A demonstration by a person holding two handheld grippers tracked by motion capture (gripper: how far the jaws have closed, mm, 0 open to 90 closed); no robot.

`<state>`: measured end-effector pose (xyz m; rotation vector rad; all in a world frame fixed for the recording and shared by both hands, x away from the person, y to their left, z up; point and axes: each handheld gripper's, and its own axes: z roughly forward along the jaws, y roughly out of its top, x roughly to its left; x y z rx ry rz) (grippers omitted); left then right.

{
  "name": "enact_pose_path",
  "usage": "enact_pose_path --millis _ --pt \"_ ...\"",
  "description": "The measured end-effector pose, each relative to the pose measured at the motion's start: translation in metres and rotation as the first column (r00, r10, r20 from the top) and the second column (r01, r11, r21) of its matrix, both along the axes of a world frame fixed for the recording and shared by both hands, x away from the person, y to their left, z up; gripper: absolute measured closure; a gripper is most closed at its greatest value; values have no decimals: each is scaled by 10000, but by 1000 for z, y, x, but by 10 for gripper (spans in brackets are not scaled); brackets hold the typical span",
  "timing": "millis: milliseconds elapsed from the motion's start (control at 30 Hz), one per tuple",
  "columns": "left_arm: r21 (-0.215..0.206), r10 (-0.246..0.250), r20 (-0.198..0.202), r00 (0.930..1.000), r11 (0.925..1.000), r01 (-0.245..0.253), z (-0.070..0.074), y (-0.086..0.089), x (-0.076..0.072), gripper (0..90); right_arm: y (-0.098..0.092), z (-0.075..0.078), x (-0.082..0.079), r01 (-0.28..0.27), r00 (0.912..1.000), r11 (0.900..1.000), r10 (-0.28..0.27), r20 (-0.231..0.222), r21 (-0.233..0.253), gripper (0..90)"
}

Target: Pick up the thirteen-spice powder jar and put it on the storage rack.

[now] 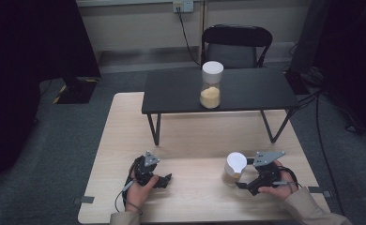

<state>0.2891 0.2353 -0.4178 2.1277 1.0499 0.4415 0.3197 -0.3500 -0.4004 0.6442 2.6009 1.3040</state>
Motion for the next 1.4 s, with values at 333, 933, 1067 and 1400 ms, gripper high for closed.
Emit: enact_pose_path --millis 333,933,1067,1400 --pt "16 -11 10 10000 10000 11 0 0 0 0 4 -2 5 -147 9999 9978 152 -70 647 14" --pt "19 -13 11 10000 10000 13 0 0 0 0 5 -10 11 -488 9988 9880 470 157 1468 174" --pt "2 -1 -1 10000 10000 1 0 0 0 0 5 -11 10 -517 9984 9874 479 291 1497 209" --pt "22 -15 9 10000 10000 15 0 0 0 0 6 -13 9 -623 9973 9851 552 483 1601 281"
